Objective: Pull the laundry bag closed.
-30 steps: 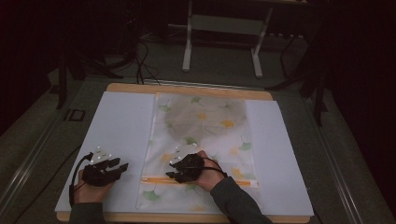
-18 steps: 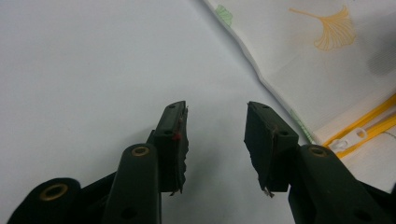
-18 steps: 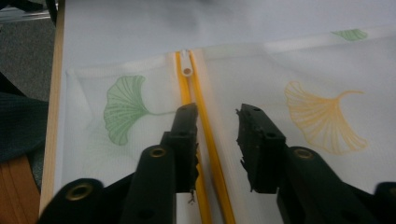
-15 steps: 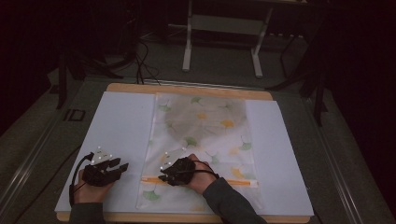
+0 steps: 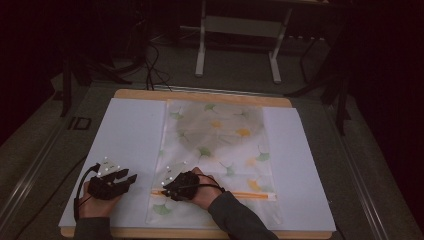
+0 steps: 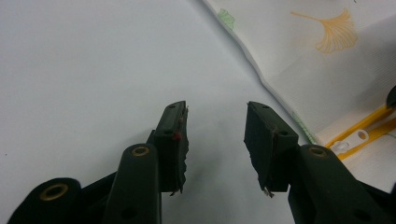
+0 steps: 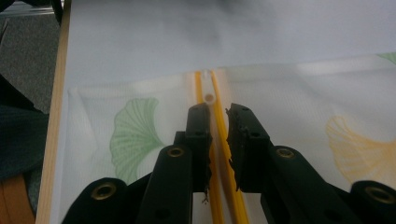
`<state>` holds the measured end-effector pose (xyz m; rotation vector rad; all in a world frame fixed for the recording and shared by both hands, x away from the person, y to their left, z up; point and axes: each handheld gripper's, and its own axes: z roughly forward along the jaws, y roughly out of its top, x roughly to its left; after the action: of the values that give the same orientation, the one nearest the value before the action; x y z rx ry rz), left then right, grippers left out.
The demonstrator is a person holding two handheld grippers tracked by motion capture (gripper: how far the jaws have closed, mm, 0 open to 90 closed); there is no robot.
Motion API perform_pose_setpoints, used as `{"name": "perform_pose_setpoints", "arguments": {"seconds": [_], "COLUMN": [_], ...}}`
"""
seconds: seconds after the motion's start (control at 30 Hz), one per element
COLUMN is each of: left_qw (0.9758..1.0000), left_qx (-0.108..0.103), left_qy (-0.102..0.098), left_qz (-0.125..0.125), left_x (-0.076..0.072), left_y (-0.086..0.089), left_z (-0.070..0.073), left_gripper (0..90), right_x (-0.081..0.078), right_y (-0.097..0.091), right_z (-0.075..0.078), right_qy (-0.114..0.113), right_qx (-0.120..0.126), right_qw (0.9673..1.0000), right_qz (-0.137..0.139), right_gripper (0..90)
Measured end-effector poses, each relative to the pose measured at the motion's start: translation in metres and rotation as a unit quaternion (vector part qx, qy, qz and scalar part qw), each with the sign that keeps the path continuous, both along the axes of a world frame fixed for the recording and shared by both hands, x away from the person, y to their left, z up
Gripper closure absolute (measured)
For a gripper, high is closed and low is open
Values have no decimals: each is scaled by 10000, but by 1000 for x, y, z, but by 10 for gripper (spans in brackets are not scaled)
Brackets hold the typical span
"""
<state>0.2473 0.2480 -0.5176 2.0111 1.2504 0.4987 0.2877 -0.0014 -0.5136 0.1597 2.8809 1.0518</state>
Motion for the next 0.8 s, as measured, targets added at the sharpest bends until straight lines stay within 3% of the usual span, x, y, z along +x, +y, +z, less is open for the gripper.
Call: {"name": "perform_pose_setpoints", "arguments": {"seconds": [0.27,0.8], "left_qw": [10000,10000], "left_qx": [17,21], "left_qy": [13,25], "left_qz": [-9,-16], "left_x": [0,0], "left_y": [0,0], "left_z": [-1,-1], "left_gripper": [587,585], "right_x": [-2,3], "right_y": [17,34], "right_z": [-6,-12], "right_qy": [22,26], "right_qx": [-90,-265], "right_qw": [9999,9995], "right_qz": [105,170], "right_gripper": [785,784]}}
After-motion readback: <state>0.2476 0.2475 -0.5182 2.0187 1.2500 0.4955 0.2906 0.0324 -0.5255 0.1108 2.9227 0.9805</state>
